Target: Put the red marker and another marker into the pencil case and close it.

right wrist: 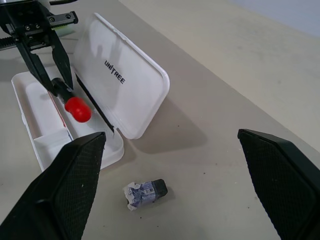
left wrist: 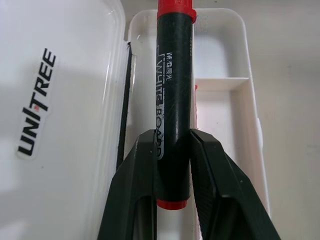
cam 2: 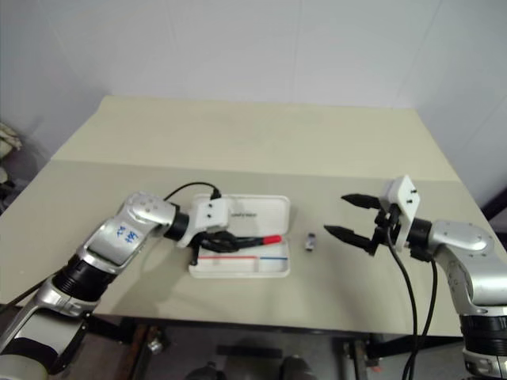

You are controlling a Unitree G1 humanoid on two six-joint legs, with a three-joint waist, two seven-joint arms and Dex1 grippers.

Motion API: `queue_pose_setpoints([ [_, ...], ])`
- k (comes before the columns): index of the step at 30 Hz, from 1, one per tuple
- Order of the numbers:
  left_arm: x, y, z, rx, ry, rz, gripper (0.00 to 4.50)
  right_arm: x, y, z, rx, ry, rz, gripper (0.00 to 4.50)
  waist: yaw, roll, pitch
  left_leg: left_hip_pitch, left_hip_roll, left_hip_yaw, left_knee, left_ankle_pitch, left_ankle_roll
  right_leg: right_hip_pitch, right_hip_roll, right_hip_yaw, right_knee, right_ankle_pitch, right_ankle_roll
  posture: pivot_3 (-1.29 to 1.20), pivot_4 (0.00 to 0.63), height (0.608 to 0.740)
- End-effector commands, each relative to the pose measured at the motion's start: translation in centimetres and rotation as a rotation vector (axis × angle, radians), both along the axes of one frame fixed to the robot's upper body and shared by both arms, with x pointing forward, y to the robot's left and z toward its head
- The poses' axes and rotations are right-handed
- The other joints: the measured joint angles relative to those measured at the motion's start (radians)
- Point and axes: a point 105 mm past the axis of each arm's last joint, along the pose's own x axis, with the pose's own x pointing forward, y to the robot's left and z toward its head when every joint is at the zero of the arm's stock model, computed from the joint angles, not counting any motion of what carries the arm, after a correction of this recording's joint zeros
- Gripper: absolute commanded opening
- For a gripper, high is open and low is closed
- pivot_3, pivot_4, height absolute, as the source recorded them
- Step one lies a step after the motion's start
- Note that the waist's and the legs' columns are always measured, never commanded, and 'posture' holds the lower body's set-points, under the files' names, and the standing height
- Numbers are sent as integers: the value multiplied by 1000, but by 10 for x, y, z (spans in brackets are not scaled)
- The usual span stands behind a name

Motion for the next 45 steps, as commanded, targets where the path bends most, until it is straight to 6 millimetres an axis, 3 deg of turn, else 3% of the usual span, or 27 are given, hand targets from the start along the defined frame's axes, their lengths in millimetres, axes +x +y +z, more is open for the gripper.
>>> queue_pose_setpoints([
  [1, 6, -5, 7, 5, -37, -10, 1892, -3, 3, 13, 16, -56, 11, 4500, 0, 0, 0, 0, 0, 0, 0, 0, 0, 0, 0, 0, 0, 0, 0, 0, 150, 740],
  [9, 11, -4, 9, 9, -57, 6, 4491, -2, 5, 13, 22, -60, 18, 4500, 0, 0, 0, 0, 0, 0, 0, -1, 2, 0, 0, 0, -1, 0, 0, 0, 150, 740],
  [12, 9, -5, 14, -9, -68, 8, 4491, 0, 7, 14, 26, -63, 26, 4500, 0, 0, 0, 0, 0, 0, 0, -1, 2, 0, 0, 0, -1, 0, 0, 0, 150, 740],
  [18, -6, -10, 45, -181, -102, 12, 4491, -1, 16, 12, 30, -44, 69, 4500, 0, 0, 0, -1, 0, 0, 0, -1, 2, 0, 0, 0, -1, 0, 0, 0, 150, 740],
  [23, -16, -4, 68, -328, -187, 121, 4491, 0, 21, 8, 18, -21, 108, 4500, -1, 0, 0, 0, 0, 0, 0, -1, 3, 0, 0, 0, 0, 0, 0, 0, 150, 740],
  [27, -15, 11, 75, -459, -244, 407, 4491, 7, 21, 9, 7, -15, 130, 4500, -1, 0, 0, 0, 0, 0, 1, -2, 3, 1, -1, 1, 0, 1, 1, 0, 150, 740],
  [35, -28, 56, 62, -616, -278, 1016, 4491, 24, 22, 14, -30, -2, 192, 4500, -2, -1, 0, 2, 0, -2, 1, -2, 3, 5, -1, 0, -4, 1, 2, 0, 150, 740],
  [38, -32, 64, 64, -682, -326, 1133, 4491, 30, 23, 16, -37, -2, 213, 4500, -2, -1, 0, 2, 0, -2, 1, -2, 3, 7, -2, -1, -8, 3, 4, 0, 150, 740],
  [42, -43, 83, 82, -839, -550, 1246, 4491, 41, 29, 18, -44, -8, 241, 4500, -3, -1, 0, 3, 0, -2, 1, -3, 3, 9, -3, -1, -9, 3, 4, 0, 150, 740],
  [45, -55, 108, 62, -845, -596, 1408, 4491, 43, 34, 17, -47, -6, 269, 4500, -4, -1, 0, 4, 0, -1, 0, -3, 2, 9, -3, -1, -10, 3, 4, 0, 150, 740],
])
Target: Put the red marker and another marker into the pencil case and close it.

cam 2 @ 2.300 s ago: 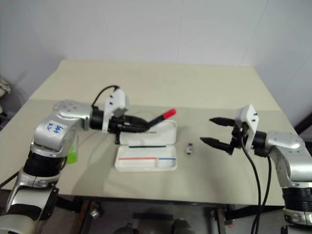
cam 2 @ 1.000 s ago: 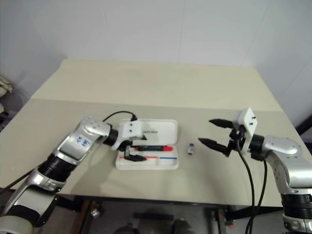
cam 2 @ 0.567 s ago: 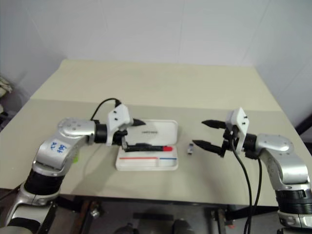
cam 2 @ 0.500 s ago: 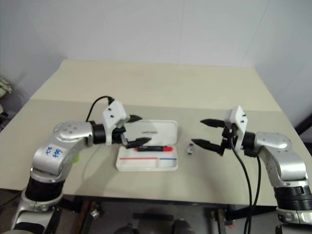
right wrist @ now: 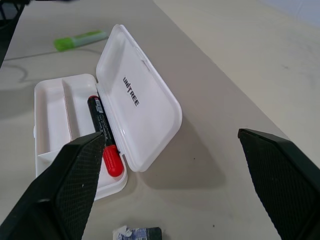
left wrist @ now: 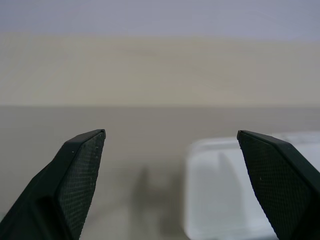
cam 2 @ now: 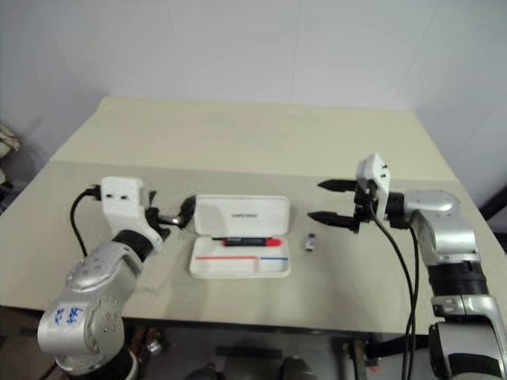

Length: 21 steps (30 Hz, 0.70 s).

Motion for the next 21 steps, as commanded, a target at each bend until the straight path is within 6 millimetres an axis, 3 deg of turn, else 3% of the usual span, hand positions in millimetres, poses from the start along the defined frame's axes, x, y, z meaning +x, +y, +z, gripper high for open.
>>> queue_pose_setpoints([
  [1, -19, 34, -9, -2, -41, 217, 4491, 0, 3, 8, -2, -37, 37, 4500, -1, 0, 0, 0, 0, 0, 0, 0, 0, 0, 0, 0, 0, 0, 0, 0, 150, 740],
  [5, -37, 65, -46, -14, 43, 374, 4491, -6, -2, 7, -6, -9, 65, 4500, 1, 0, 0, 0, 0, 1, 0, -1, 1, 0, -1, 0, -1, 0, 0, 0, 150, 740],
  [8, -43, 76, -63, -12, 83, 410, 4491, -14, -6, 7, 18, 14, 88, 4500, 3, 0, 0, 0, 0, 1, 0, -1, 1, 1, -1, 0, -2, 0, 0, 0, 150, 740],
  [15, -36, 95, -86, -38, 158, 451, 4491, -48, -16, -7, -8, 85, 164, 4500, 2, -1, 0, -1, -2, 0, 0, -3, 3, 3, -2, -1, -5, 1, -1, 0, 150, 740],
  [21, -16, 110, -86, -36, 174, 443, 4491, -44, -13, -10, 12, 64, 116, 4500, -6, -1, 0, 1, -1, 0, 0, -3, 4, 3, -2, -1, -4, 1, -1, 0, 150, 740],
])
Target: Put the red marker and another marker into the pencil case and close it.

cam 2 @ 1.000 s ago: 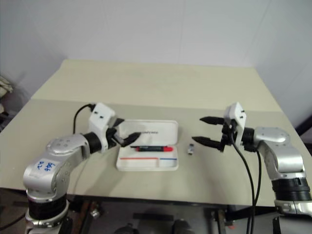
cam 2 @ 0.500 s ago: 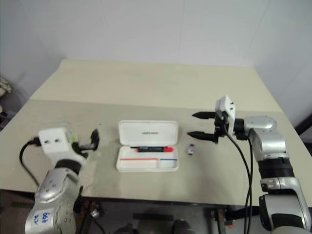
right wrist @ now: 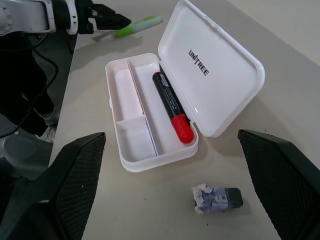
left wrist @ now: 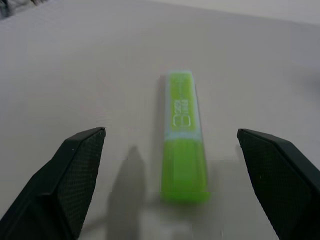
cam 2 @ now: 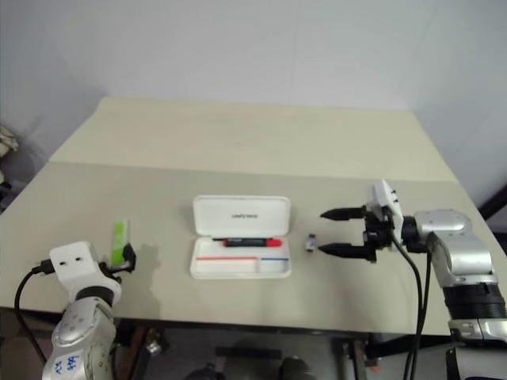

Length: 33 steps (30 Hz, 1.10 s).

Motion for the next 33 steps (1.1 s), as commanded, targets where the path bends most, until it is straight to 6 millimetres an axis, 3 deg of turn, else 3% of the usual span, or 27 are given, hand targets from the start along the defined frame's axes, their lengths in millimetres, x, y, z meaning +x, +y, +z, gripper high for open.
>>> queue_pose_setpoints([
  [1, 7, 15, 11, 27, -34, 20, 4491, 2, 3, 14, 31, -77, -16, 4500, -1, 0, 0, 0, 0, 0, 0, 0, 0, 0, 0, 0, 0, 0, 0, 0, 150, 740],
  [5, 20, 20, -2, -26, 17, -3, 4491, 7, 6, 15, 50, -94, -42, 4500, 2, 0, 0, 0, 0, 0, 0, 0, 0, 0, 0, 0, 0, 0, 0, 0, 150, 740],
  [15, 42, 7, -25, -74, 171, -176, 4491, 13, 6, 17, 59, -112, -63, 4500, 12, 0, 0, 0, 0, -1, 0, 0, -1, 0, 0, -2, 0, 0, -1, 0, 150, 740],
  [33, 53, 11, -16, -42, 153, -187, 4491, 23, 13, 18, 90, -141, -80, 4500, 11, 0, 0, 14, -1, -2, -4, 1, -2, 15, -2, -3, -1, -1, -4, 0, 150, 740],
])
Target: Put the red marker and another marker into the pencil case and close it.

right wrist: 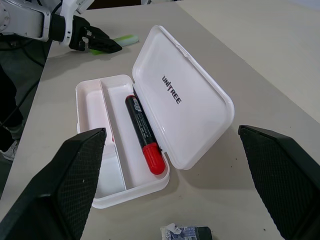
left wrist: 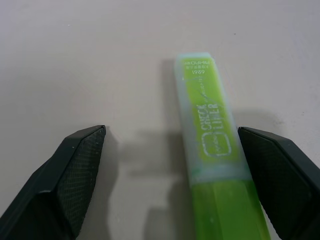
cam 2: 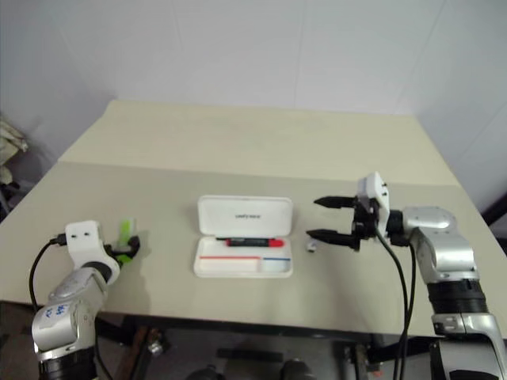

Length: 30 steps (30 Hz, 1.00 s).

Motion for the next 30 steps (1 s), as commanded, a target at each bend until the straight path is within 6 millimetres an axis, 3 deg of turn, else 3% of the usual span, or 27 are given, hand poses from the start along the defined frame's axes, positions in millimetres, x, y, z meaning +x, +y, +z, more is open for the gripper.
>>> queue_pose_setpoints([
  [1, 7, -6, -1, -2, -4, -24, 4491, 3, 1, 14, 18, -61, -4, 4500, 0, 0, 0, 0, 0, 0, 0, 0, 0, 0, 0, 0, 0, 0, 0, 0, 150, 740],
  [4, 12, -15, -3, -42, -1, -95, 3930, 4, 2, 13, 21, -60, -7, 4500, 0, 0, 0, 0, -1, 0, -2, 0, 0, 0, -2, -2, 0, 0, 0, 0, 150, 740],
  [13, 13, -24, -9, -49, 32, -133, 1095, 5, 1, 13, 27, -69, -22, 4500, 7, 1, 0, -1, -4, 0, -12, 0, 1, 0, -8, -7, -8, 0, 0, 0, 150, 740],
  [16, 14, -24, -7, -36, 21, -138, 1105, 5, 1, 13, 27, -72, -27, 4500, 13, 1, 0, -1, -4, 0, -12, 0, 1, 0, -8, -7, -9, 0, 0, 0, 150, 740],
  [19, 18, -28, 14, 52, -29, -205, 1105, 6, 0, 15, 32, -79, -35, 4500, 18, 1, 0, -1, -4, 0, -12, 0, 1, 0, -8, -7, -10, 0, 0, 0, 150, 740],
  [25, 28, -48, 80, 121, -157, -436, 1105, 7, -4, 18, 31, -87, -41, 4500, 14, -2, 2, -3, -3, -1, -13, -1, 0, -2, -7, -9, -11, 0, -1, 0, 150, 740],
  [30, 16, -83, 128, 158, -225, -746, 1105, 8, -5, 18, 39, -92, -51, 4500, -3, -1, 2, -3, -2, 0, -18, -1, -2, -3, -7, -11, -10, -1, -2, 0, 150, 740],
])
